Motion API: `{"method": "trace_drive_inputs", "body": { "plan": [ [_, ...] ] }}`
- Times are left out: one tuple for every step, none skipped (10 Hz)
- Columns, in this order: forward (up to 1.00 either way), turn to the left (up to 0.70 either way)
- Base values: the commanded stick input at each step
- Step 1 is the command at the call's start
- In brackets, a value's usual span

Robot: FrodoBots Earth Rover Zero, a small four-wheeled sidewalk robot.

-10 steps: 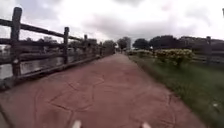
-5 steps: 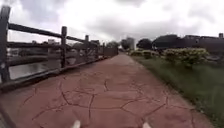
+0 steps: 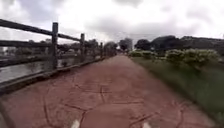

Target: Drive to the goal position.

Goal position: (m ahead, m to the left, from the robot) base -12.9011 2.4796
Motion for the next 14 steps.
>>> {"method": "trace_drive_inputs", "body": {
  "plan": [
    [0.85, -0.16],
    [0.85, 0.1],
    [0.85, 0.1],
    [0.85, 0.1],
    [0.85, 0.1],
    [0.85, 0.1],
    [0.85, 0.1],
    [0.85, 0.1],
    [0.85, 0.1],
    [0.85, 0.1],
    [0.85, 0.1],
    [0.85, 0.1],
    [0.85, 0.0],
    [0.85, -0.17]
  ]
}}
